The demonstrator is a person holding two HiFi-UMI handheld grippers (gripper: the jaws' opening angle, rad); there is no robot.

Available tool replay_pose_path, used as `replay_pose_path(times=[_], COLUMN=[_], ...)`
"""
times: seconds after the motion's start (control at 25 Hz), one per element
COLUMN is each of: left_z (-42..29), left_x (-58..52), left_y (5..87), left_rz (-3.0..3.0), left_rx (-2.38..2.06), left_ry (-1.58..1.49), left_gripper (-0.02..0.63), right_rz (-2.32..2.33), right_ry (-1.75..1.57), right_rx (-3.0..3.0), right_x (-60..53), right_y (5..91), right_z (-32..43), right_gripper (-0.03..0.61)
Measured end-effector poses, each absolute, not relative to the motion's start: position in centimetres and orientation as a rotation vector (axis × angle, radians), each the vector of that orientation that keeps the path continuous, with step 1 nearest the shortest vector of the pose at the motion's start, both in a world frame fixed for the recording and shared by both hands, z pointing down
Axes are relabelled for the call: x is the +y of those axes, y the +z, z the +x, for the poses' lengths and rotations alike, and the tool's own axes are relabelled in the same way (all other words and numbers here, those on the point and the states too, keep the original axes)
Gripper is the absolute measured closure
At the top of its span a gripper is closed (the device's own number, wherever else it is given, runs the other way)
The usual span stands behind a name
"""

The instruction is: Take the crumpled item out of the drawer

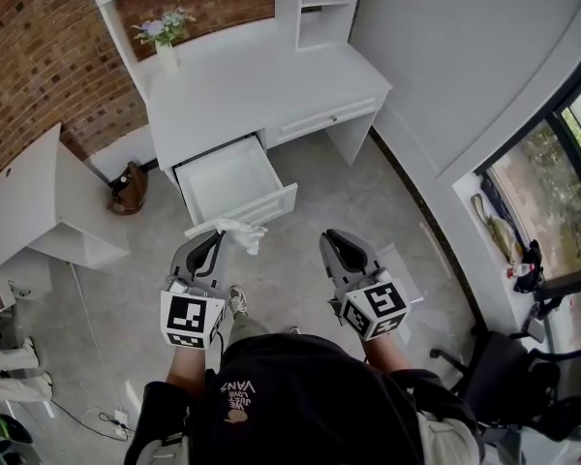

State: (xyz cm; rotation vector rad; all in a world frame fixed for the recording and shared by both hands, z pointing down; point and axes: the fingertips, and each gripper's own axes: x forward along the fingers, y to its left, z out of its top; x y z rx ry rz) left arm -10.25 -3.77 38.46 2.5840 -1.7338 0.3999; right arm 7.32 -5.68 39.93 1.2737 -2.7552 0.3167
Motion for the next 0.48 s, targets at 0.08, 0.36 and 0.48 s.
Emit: replay_pose_path(times=[0.08,0.36,0.48], left_z=[-9.9,-9.5,-9.0], left_x=[-2.8,-0.4,0.6], left_y=[38.5,38.3,38.4], left_rz=[2.575,2.547,2.542], left_rx=[-1.742,-1.764,-1.769], left_ry=[0.389,0.358,0.357], left_gripper=[0.604,0.604,0.604], right_rz=[1.268,1.244,1.233], right_ry=[0.308,0.296,0.294], right_rx=[-2.761,-2.771,-2.774], right_x=[-5.0,-3.3,-2.6], right_y=[39.8,39.7,39.9], right_z=[7.7,8.2,8.6], right_gripper=[0.553,0.575,0.577])
